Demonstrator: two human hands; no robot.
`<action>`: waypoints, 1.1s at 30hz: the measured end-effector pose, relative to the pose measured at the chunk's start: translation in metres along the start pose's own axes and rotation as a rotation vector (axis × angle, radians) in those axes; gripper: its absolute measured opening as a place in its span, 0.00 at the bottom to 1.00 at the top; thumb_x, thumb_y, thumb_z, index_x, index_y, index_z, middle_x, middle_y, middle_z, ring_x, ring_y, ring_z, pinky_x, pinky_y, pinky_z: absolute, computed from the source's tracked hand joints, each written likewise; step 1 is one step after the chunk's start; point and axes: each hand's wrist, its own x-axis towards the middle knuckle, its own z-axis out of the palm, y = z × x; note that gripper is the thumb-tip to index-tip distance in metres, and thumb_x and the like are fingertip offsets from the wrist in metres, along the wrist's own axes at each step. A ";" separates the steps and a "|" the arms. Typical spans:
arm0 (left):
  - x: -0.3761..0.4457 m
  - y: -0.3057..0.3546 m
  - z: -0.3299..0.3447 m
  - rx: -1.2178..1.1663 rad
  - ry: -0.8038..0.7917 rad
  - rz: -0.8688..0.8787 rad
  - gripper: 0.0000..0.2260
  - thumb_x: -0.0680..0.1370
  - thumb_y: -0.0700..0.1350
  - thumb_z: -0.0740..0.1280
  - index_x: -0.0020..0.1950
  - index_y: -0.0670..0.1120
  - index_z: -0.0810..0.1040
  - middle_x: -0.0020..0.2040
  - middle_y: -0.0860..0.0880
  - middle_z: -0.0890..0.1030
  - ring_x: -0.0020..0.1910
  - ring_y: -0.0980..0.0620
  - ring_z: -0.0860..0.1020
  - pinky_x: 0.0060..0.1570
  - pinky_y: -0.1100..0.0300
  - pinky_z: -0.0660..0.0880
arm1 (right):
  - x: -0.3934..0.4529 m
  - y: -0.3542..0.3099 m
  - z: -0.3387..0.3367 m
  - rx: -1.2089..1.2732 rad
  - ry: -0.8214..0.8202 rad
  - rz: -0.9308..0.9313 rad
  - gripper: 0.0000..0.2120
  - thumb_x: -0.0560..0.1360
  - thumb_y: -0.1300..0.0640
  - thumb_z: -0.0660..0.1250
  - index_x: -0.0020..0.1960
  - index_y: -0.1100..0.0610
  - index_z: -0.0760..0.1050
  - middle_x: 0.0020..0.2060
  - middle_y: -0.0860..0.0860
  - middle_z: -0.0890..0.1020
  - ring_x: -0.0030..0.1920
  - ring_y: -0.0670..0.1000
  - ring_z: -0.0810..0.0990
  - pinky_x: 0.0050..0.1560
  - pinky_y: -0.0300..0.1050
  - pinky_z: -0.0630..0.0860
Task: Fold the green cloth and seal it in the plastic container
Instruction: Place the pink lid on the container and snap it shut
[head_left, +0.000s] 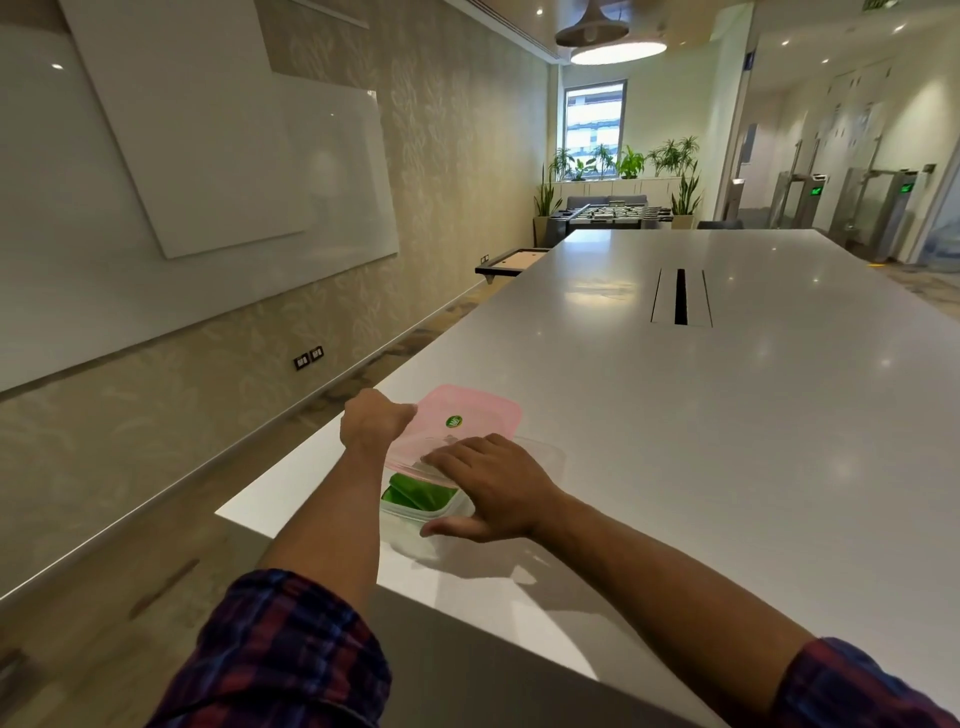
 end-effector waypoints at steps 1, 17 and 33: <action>0.001 -0.001 0.000 -0.013 0.000 0.001 0.22 0.73 0.57 0.73 0.52 0.37 0.80 0.50 0.40 0.82 0.50 0.41 0.82 0.41 0.54 0.73 | 0.000 0.000 0.000 0.003 -0.009 -0.011 0.33 0.76 0.33 0.67 0.69 0.56 0.76 0.64 0.54 0.83 0.60 0.58 0.83 0.60 0.53 0.79; 0.010 -0.010 -0.003 -0.129 -0.048 -0.029 0.15 0.74 0.47 0.73 0.51 0.37 0.79 0.45 0.43 0.77 0.44 0.45 0.76 0.40 0.56 0.68 | 0.000 0.004 0.008 0.268 0.023 -0.184 0.20 0.77 0.55 0.74 0.67 0.59 0.79 0.64 0.55 0.83 0.62 0.57 0.82 0.61 0.51 0.79; 0.010 -0.030 -0.002 -0.389 -0.052 -0.139 0.20 0.72 0.50 0.76 0.52 0.35 0.81 0.50 0.40 0.83 0.47 0.42 0.80 0.48 0.52 0.76 | 0.004 0.008 0.014 0.890 -0.092 0.262 0.18 0.71 0.56 0.75 0.61 0.53 0.83 0.61 0.46 0.83 0.64 0.46 0.78 0.70 0.50 0.73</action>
